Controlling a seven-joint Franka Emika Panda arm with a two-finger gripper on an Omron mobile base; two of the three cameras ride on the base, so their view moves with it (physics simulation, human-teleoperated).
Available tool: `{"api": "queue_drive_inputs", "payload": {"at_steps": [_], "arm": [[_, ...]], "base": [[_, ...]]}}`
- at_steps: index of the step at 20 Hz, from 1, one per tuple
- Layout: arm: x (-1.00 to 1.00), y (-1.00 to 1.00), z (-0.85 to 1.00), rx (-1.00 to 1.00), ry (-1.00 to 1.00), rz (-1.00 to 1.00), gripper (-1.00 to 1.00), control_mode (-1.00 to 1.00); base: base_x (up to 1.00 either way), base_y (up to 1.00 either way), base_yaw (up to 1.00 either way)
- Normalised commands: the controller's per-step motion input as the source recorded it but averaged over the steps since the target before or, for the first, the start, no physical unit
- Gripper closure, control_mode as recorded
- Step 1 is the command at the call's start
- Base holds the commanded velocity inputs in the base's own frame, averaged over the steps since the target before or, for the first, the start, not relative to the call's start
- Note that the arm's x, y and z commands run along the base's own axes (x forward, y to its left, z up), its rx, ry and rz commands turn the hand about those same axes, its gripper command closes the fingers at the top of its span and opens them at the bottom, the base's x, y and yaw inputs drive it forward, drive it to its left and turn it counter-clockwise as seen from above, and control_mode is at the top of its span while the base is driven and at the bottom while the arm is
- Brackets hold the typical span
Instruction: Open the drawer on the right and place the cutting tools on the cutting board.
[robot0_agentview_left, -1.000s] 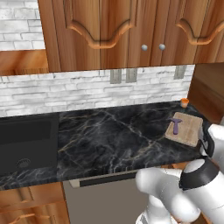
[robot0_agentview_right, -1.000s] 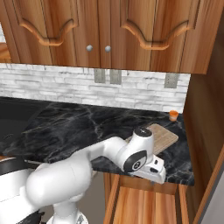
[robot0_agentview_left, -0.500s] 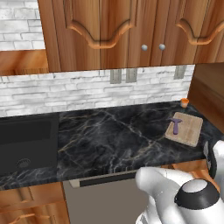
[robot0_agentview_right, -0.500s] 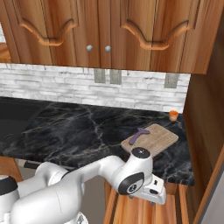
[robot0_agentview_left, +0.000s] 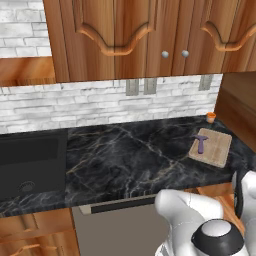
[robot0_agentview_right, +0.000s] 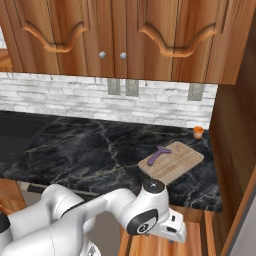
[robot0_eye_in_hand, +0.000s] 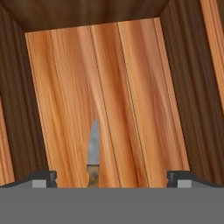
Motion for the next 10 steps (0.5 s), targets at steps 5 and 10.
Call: {"api": "queue_drive_inputs", "payload": {"at_steps": [5,10], "arm": [[-0.18,0.09,-0.19,-0.05,0.02,0.01,-1.0,-1.0],[-0.04,0.08,-0.1,-0.03,0.05,0.0,-1.0,-1.0]], "base": [[0.0,0.0,0.0],[0.0,0.0,0.0]]}}
